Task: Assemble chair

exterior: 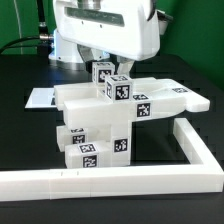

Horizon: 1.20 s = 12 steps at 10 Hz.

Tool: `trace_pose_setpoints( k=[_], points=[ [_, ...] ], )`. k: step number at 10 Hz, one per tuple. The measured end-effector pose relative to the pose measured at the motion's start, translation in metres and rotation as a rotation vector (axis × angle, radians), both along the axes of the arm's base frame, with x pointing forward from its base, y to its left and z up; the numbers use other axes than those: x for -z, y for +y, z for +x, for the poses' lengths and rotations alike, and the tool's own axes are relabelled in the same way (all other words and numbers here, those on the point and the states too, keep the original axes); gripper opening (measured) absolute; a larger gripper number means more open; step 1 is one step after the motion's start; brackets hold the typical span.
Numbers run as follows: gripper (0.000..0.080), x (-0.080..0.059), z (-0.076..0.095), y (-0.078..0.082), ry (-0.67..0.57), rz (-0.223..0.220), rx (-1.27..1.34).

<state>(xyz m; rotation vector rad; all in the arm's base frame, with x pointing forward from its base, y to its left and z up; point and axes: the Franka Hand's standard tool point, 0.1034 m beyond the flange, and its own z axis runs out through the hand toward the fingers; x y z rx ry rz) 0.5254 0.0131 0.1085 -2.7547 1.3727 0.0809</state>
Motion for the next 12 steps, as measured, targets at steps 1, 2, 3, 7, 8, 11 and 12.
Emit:
trace_pose_setpoints(
  k=[1,2,3,7,8,11,12],
  points=[
    [0.0649,0.0011,-0.0019,-0.0012,-0.004,-0.009,-0.142],
    [0.0649,0.0015,-0.0027,-0.0020,0.002,-0.027,-0.212],
    [0.0649,0.0017,-0.0027,-0.0039,0.002,-0.052,-0.365],
    [0.0649,0.0008,-0.0013,-0.0065,-0.008,-0.066,-0.749],
    [0.0649,0.0008,-0.0014,-0.0068,-0.009,-0.064,-0.799],
    [0.0649,0.0013,-0.0018,-0.0079,-0.013,-0.058,-0.932],
    [0.0533,0.0014,-0.0018,-0.0080,-0.013,-0.058,-0.931]
  ],
)
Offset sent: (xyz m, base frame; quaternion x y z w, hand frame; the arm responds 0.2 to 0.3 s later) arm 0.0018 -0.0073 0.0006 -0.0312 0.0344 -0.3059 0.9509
